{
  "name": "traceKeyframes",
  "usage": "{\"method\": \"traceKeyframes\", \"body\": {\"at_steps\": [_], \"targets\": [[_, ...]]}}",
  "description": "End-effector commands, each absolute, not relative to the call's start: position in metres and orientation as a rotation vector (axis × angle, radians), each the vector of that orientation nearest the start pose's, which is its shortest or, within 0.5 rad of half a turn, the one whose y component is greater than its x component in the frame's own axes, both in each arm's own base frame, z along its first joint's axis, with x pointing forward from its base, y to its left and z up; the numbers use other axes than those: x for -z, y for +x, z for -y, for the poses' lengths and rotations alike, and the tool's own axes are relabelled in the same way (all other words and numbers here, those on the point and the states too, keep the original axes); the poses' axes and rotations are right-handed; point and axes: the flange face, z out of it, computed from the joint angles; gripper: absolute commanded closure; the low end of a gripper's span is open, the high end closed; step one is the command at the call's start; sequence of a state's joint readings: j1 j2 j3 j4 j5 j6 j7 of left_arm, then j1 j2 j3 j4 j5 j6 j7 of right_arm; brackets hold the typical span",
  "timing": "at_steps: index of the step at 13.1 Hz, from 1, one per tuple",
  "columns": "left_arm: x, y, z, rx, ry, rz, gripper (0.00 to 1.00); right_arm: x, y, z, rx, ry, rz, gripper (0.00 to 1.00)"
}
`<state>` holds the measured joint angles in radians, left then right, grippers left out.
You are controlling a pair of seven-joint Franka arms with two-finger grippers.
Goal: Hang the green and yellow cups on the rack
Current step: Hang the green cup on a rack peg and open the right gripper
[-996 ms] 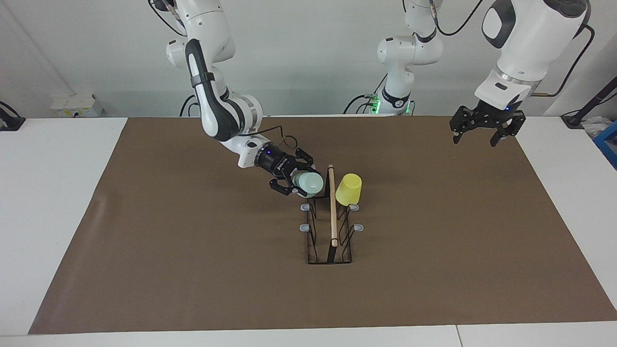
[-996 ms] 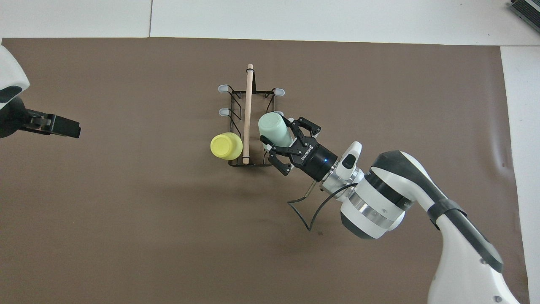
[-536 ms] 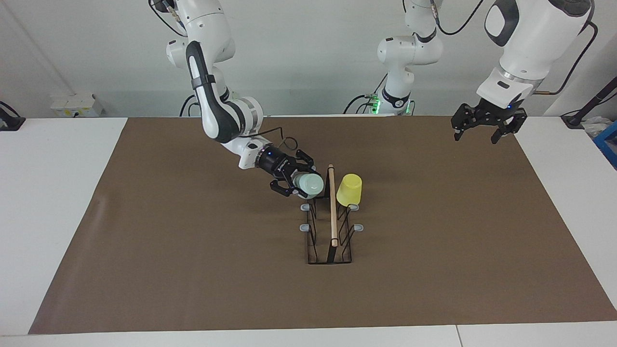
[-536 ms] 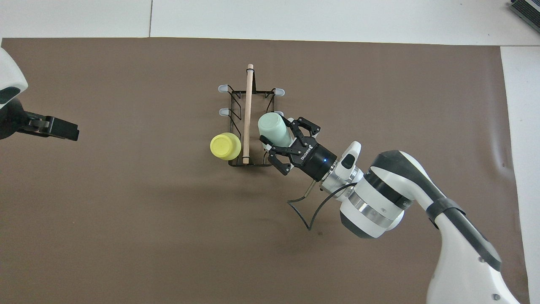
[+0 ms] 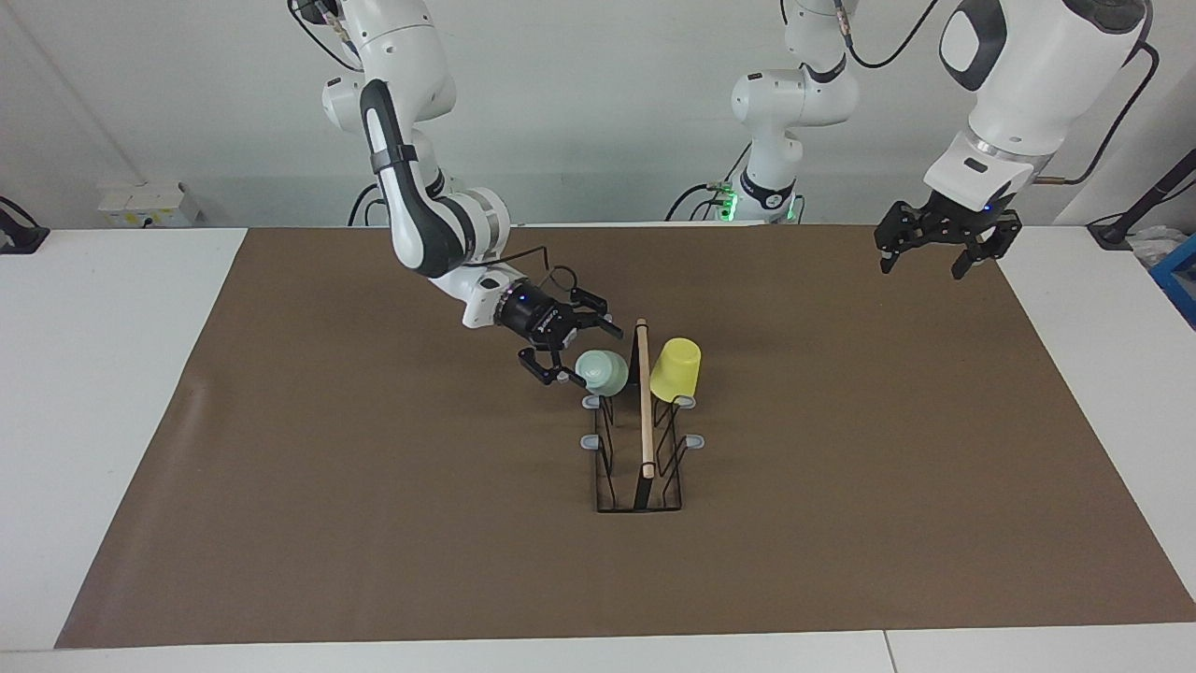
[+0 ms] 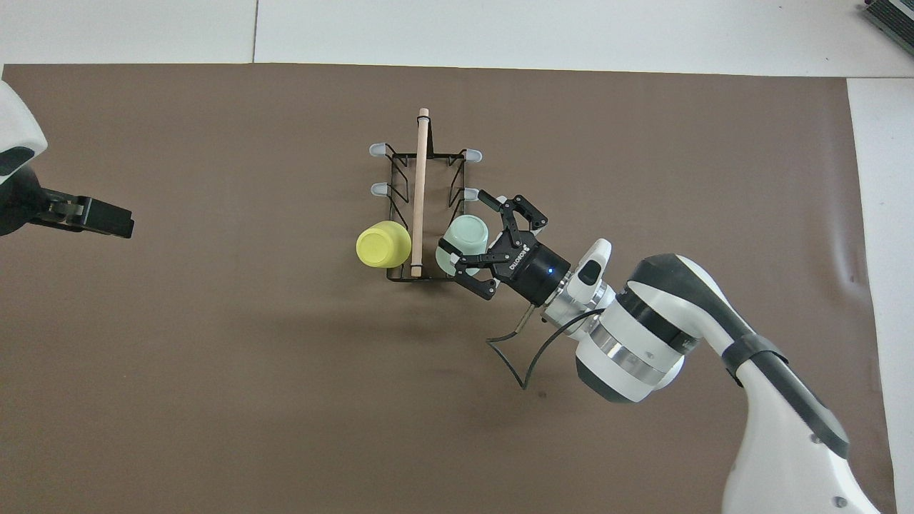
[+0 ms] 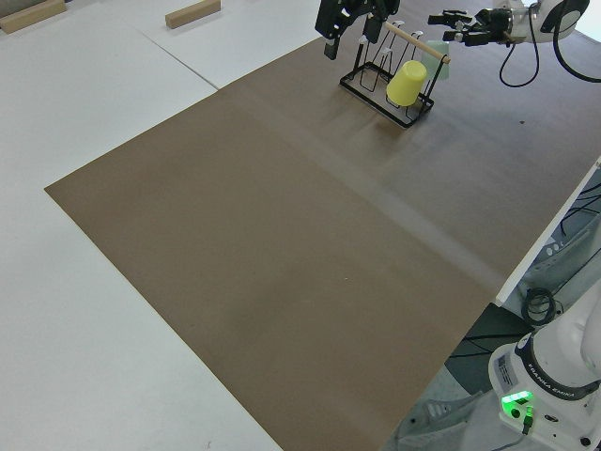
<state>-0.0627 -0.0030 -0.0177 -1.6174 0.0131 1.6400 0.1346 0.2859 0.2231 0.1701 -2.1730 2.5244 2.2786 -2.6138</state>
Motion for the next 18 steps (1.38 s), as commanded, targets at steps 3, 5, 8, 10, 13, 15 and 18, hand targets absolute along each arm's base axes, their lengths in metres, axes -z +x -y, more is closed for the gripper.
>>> {"method": "traceKeyframes", "body": {"at_steps": [3,5,8,10,13,15,18], "targets": [[-0.612,0.554,0.042,0.026,-3.121,-0.337,0.00,-0.302,0.515,-0.260,1.545,-1.823,0.651,0.00],[-0.611,0.554,0.042,0.024,-3.121,-0.337,0.00,-0.296,0.513,-0.252,1.511,-1.900,0.671,0.00],[-0.612,0.554,0.042,0.029,-3.121,-0.337,0.00,-0.295,0.512,-0.251,1.499,-1.924,0.678,0.00],[-0.612,0.554,0.042,0.029,-3.121,-0.339,0.00,-0.296,0.512,-0.252,1.495,-1.925,0.670,0.00],[-0.611,0.554,0.042,0.026,-3.121,-0.337,0.00,-0.298,0.506,-0.258,1.441,-1.975,0.649,0.00],[-0.611,0.554,0.042,0.024,-3.121,-0.339,0.00,-0.300,0.504,-0.260,1.416,-2.001,0.637,0.00],[-0.611,0.554,0.042,0.024,-3.121,-0.337,0.00,-0.311,0.503,-0.266,1.385,-2.044,0.617,0.00]]}}
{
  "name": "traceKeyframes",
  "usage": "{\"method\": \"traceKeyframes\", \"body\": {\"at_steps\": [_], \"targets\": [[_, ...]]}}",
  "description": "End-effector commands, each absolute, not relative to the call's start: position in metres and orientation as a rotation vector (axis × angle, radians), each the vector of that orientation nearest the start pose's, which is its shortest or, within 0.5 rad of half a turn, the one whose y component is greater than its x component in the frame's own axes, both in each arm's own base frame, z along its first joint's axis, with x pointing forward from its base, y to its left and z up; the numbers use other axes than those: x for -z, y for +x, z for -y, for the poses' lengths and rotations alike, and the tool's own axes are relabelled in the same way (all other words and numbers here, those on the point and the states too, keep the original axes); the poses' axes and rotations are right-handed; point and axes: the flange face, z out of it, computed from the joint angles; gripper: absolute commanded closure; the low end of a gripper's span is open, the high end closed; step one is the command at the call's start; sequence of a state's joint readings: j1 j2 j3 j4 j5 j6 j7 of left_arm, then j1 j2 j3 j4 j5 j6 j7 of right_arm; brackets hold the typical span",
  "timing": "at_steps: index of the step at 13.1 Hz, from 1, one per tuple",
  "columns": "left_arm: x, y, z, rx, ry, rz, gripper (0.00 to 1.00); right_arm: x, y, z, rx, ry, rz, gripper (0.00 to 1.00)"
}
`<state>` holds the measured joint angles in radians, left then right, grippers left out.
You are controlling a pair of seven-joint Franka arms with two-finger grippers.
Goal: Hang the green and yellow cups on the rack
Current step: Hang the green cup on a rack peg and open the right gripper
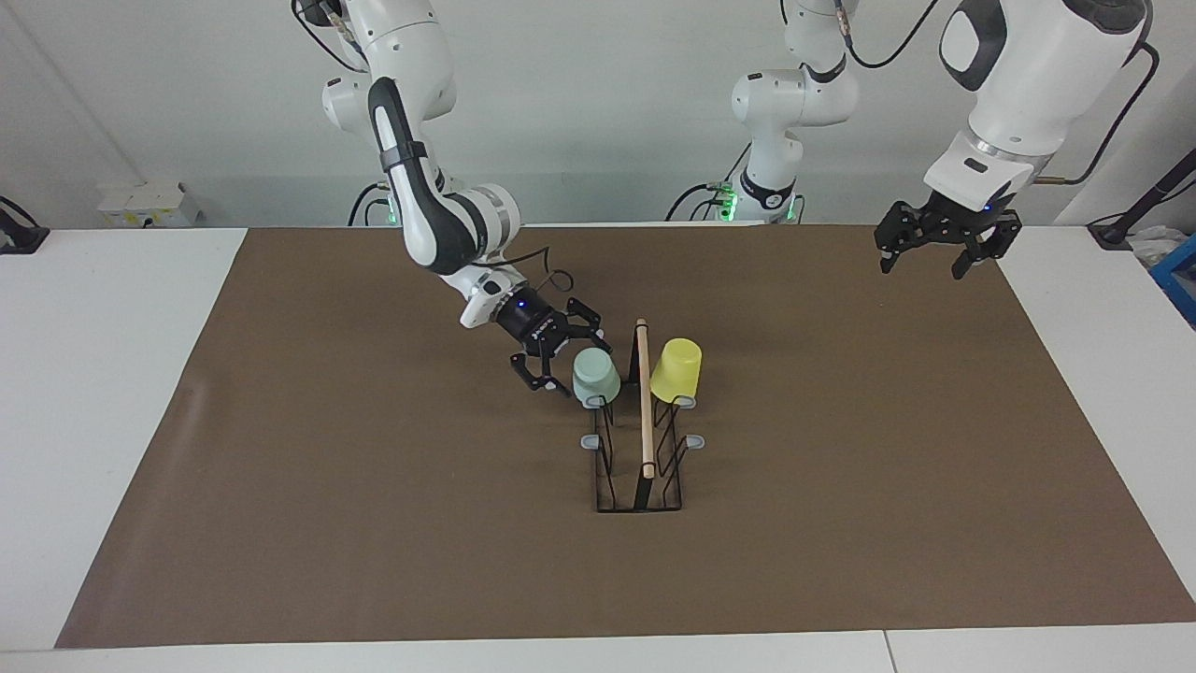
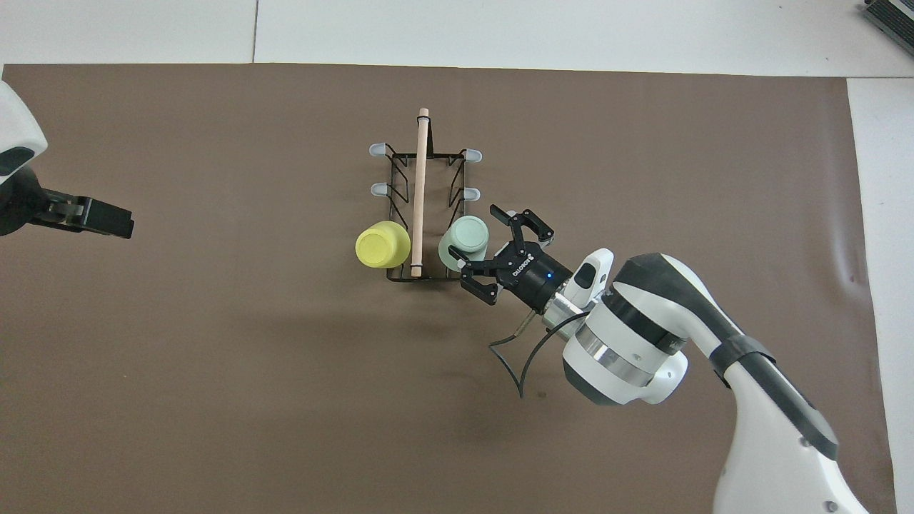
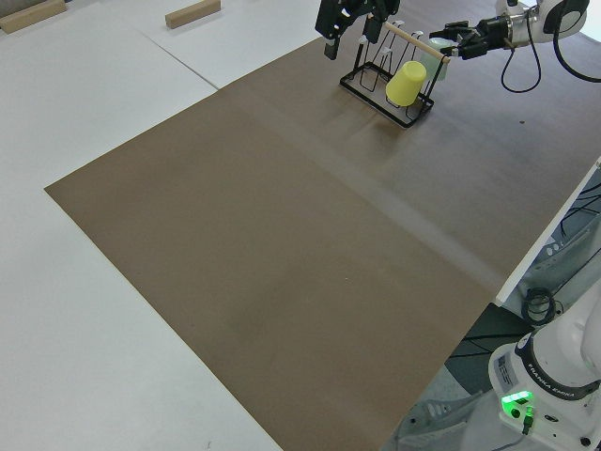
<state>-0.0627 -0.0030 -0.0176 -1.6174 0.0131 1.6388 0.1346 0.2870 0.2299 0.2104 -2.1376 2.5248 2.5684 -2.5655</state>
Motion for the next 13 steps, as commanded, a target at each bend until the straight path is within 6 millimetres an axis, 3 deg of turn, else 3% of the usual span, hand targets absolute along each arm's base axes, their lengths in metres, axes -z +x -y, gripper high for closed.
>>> {"method": "traceKeyframes", "body": {"at_steps": [1,7,13], "targets": [[-0.611,0.554,0.042,0.024,-3.121,-0.337,0.00,-0.314,0.500,-0.268,1.370,-2.067,0.613,0.00],[-0.611,0.554,0.042,0.024,-3.121,-0.339,0.00,-0.340,0.489,-0.272,1.321,-2.171,0.600,0.00],[-0.611,0.554,0.042,0.024,-3.121,-0.337,0.00,-0.387,0.487,-0.267,1.313,-2.317,0.611,0.00]]}}
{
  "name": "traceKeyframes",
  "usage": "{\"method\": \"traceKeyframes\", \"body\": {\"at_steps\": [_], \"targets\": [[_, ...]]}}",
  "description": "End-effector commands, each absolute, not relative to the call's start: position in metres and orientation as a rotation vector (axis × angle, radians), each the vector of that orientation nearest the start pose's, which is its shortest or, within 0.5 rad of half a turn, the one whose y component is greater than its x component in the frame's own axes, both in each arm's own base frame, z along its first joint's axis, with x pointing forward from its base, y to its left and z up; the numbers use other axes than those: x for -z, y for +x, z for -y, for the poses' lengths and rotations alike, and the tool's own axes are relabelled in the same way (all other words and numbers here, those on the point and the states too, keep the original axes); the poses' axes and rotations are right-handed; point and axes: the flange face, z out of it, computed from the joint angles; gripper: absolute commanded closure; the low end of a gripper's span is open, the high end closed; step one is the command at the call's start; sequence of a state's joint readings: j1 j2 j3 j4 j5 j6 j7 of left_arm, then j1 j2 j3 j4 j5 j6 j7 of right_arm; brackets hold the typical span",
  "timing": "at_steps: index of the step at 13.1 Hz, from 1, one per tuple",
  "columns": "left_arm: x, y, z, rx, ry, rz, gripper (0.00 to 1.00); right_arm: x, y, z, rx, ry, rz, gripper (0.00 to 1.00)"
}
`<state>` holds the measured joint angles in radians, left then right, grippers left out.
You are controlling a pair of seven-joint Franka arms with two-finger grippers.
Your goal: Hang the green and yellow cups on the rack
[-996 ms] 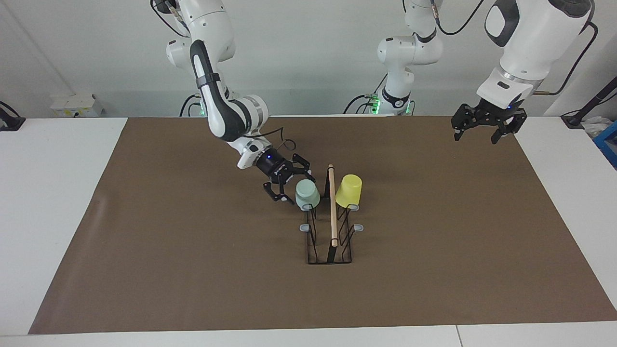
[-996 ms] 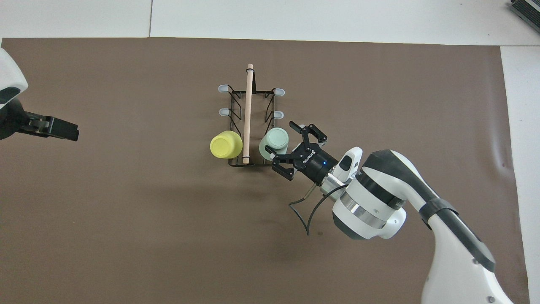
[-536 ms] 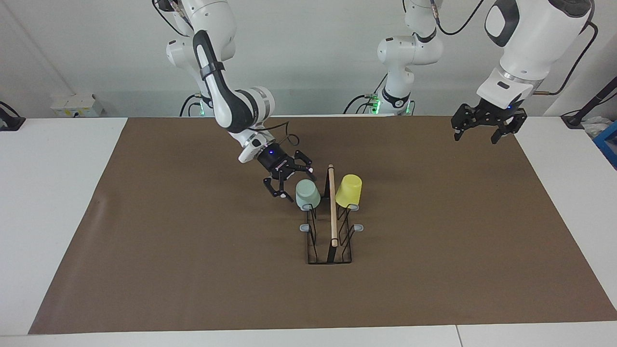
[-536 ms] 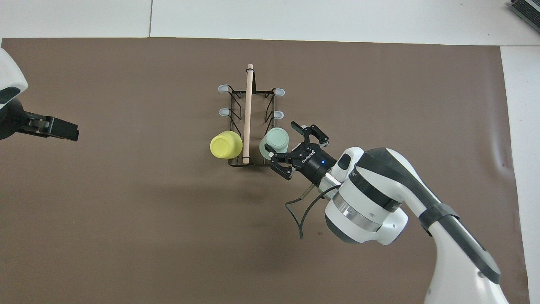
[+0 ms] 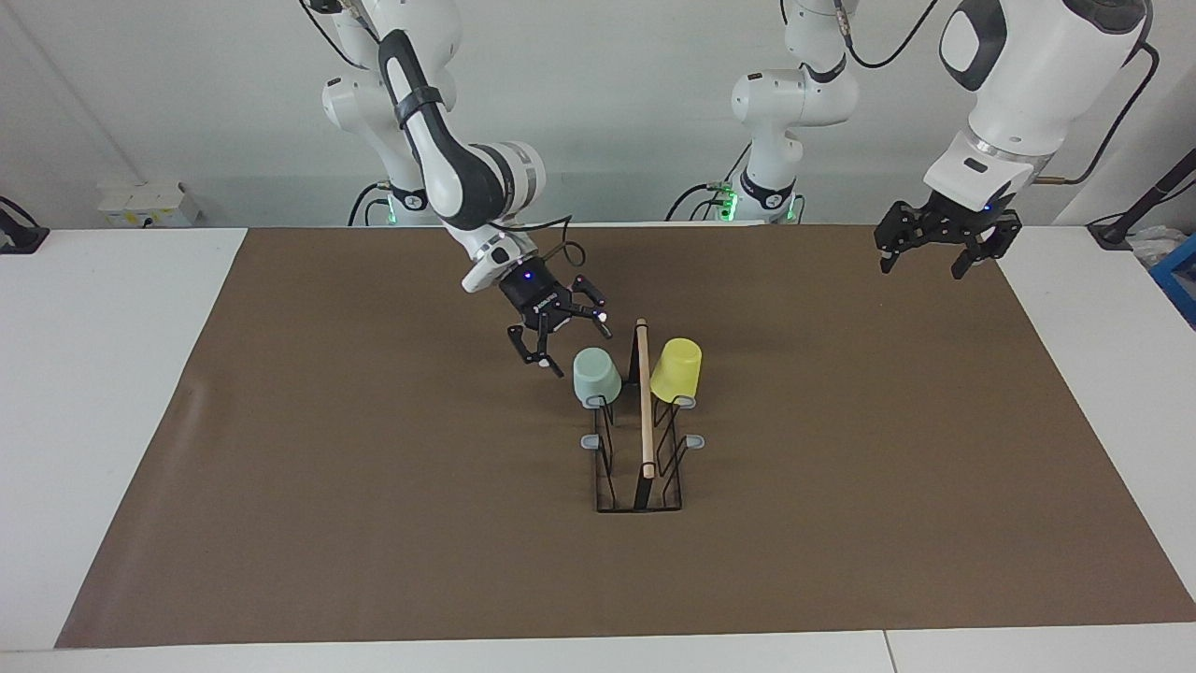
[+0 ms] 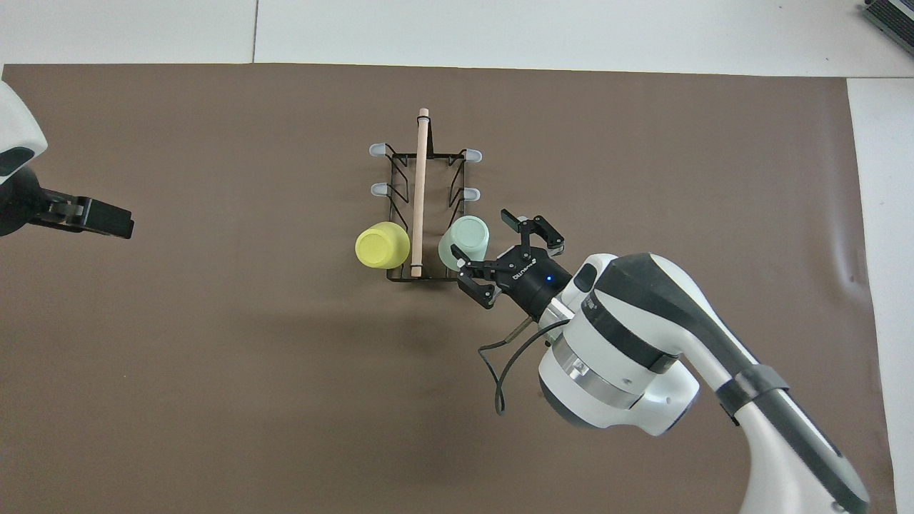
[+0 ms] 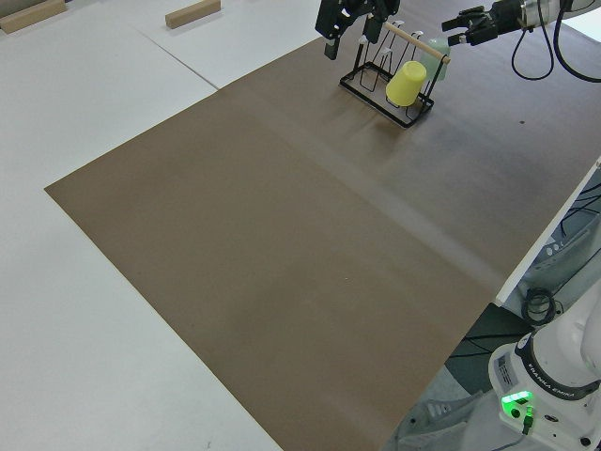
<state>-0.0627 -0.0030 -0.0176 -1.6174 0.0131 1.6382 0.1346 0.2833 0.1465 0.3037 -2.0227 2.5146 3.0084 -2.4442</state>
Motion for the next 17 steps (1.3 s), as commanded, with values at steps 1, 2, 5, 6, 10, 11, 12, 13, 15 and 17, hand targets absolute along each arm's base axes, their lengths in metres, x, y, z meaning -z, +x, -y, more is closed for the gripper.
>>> {"method": "traceKeyframes", "body": {"at_steps": [1,2,5,6,10,11,12,13,15,17], "targets": [[-0.611,0.554,0.042,0.024,-3.121,-0.337,0.00,-0.392,0.487,-0.266,1.323,-2.323,0.634,0.00],[-0.612,0.554,0.042,0.026,-3.121,-0.339,0.00,-0.396,0.489,-0.262,1.341,-2.333,0.679,0.00],[-0.611,0.554,0.042,0.024,-3.121,-0.337,0.00,-0.409,0.508,-0.241,1.426,-2.357,0.897,0.00],[-0.612,0.554,0.042,0.026,-3.121,-0.339,0.00,-0.411,0.516,-0.231,1.453,-2.359,0.981,0.00],[-0.612,0.554,0.042,0.026,-3.122,-0.334,0.00,-0.416,0.538,-0.202,1.513,-2.354,1.251,0.00],[-0.612,0.554,0.042,0.026,-3.121,-0.337,0.00,-0.418,0.543,-0.194,1.526,-2.348,1.334,0.00],[-0.612,0.554,0.042,0.026,-3.121,-0.337,0.00,-0.419,0.547,-0.187,1.537,-2.341,1.423,0.00],[-0.611,0.554,0.042,0.024,-3.121,-0.339,0.00,-0.420,0.551,-0.181,1.541,-2.332,1.515,0.00],[-0.611,0.554,0.042,0.024,-3.121,-0.337,0.00,-0.421,0.556,-0.171,1.543,-2.322,1.623,0.00],[-0.612,0.554,0.042,0.026,-3.121,-0.337,0.00,-0.422,0.559,-0.167,1.547,-2.310,1.643,0.00]]}}
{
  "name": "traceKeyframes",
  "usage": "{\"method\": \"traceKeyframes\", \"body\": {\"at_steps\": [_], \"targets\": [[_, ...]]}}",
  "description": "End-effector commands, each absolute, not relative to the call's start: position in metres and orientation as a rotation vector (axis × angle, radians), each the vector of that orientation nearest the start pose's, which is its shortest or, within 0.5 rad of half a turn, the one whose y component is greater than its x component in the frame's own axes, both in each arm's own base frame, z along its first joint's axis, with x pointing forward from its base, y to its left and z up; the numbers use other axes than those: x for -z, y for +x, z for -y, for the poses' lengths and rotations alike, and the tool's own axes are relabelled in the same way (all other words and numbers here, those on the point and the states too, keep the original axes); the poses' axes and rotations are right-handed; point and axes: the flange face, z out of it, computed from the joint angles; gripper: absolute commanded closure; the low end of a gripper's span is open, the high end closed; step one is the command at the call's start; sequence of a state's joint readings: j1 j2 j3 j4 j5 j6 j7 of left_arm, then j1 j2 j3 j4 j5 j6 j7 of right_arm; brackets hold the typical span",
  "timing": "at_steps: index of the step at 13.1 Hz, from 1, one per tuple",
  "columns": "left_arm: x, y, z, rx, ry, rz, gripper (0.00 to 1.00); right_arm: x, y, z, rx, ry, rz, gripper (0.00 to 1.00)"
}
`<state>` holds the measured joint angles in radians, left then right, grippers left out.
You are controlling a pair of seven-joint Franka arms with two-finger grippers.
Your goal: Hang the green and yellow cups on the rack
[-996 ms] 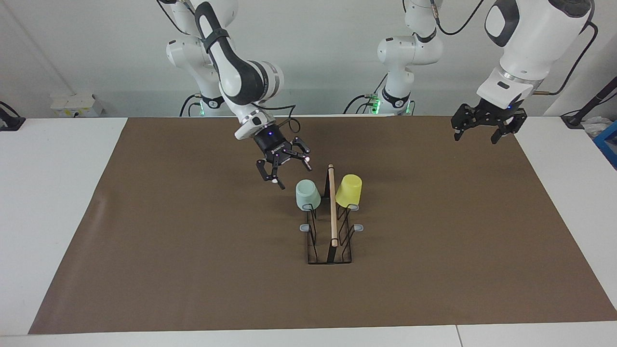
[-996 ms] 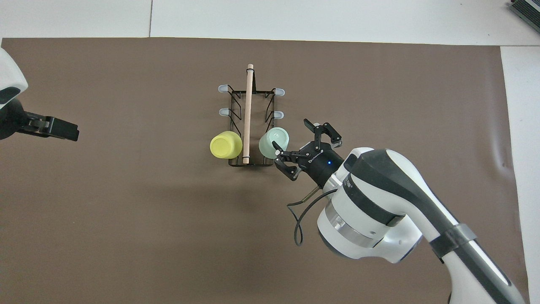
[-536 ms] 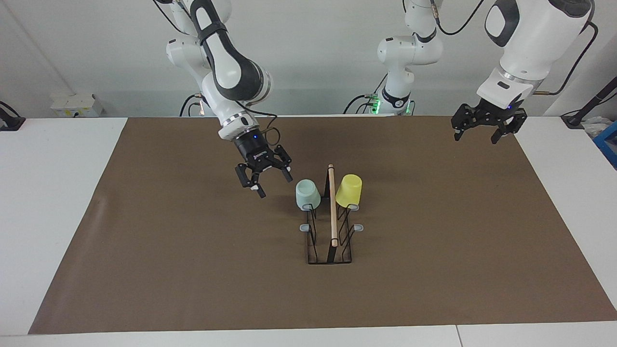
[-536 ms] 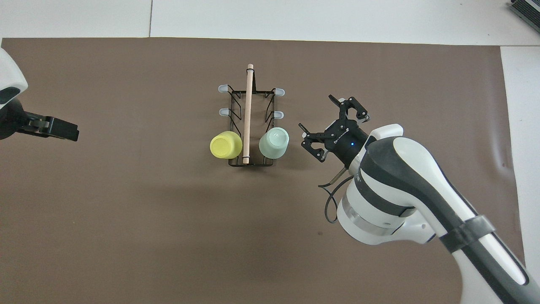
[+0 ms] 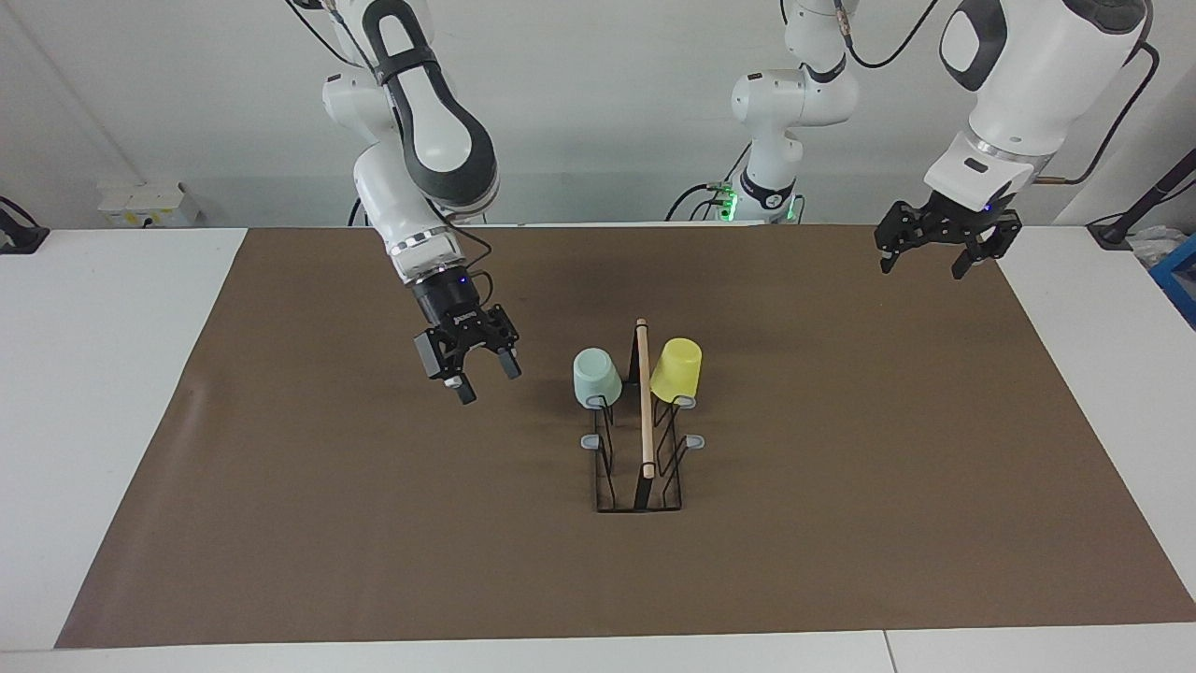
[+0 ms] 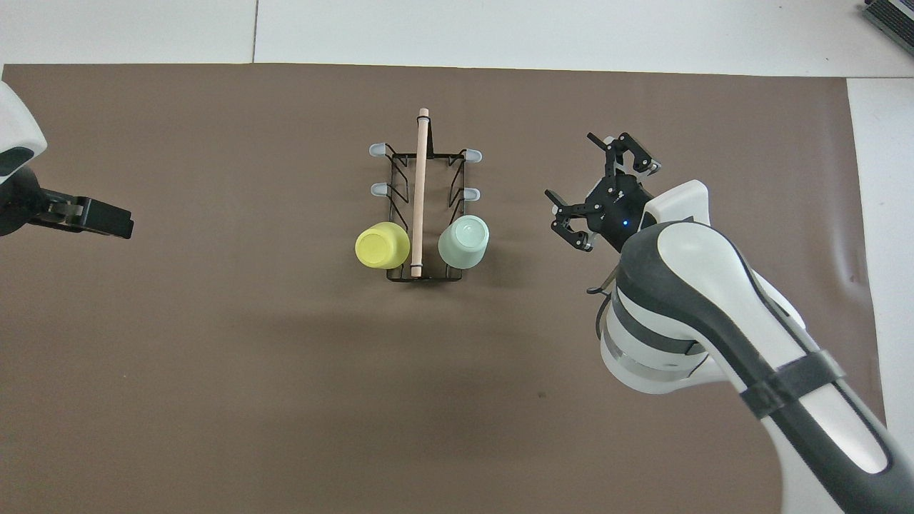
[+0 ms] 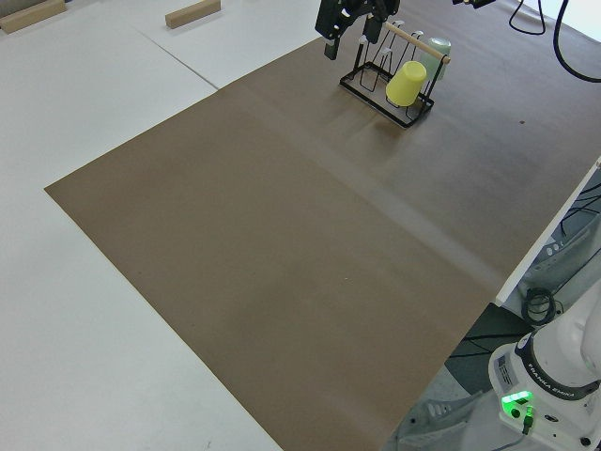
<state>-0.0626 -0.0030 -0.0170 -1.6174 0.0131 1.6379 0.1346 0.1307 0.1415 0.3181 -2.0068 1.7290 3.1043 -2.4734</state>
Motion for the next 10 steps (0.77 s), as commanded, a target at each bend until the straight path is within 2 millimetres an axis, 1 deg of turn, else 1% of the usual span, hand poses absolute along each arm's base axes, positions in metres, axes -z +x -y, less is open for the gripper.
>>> {"method": "traceKeyframes", "body": {"at_steps": [1,2,4,5,6,7,9,10], "targets": [[-0.611,0.554,0.042,0.024,-3.121,-0.339,0.00,-0.422,0.559,-0.166,1.548,-2.309,1.653,0.00],[-0.612,0.554,0.042,0.026,-3.121,-0.339,0.00,-0.425,0.562,-0.162,1.559,-2.307,1.676,0.00],[-0.611,0.554,0.042,0.024,-3.121,-0.337,0.00,-0.435,0.569,-0.161,1.583,-2.277,1.764,0.00],[-0.611,0.554,0.042,0.024,-3.121,-0.339,0.00,-0.432,0.572,-0.153,1.576,-2.280,1.798,0.00],[-0.611,0.554,0.042,0.024,-3.121,-0.337,0.00,-0.430,0.577,-0.137,1.564,-2.279,1.880,0.00],[-0.611,0.554,0.042,0.024,-3.121,-0.339,0.00,-0.429,0.581,-0.126,1.558,-2.255,1.949,0.00],[-0.612,0.554,0.042,0.026,-3.121,-0.339,0.00,-0.429,0.581,-0.126,1.548,-2.224,1.999,0.00],[-0.612,0.554,0.042,0.026,-3.121,-0.339,0.00,-0.431,0.582,-0.124,1.536,-2.192,2.070,0.00]]}}
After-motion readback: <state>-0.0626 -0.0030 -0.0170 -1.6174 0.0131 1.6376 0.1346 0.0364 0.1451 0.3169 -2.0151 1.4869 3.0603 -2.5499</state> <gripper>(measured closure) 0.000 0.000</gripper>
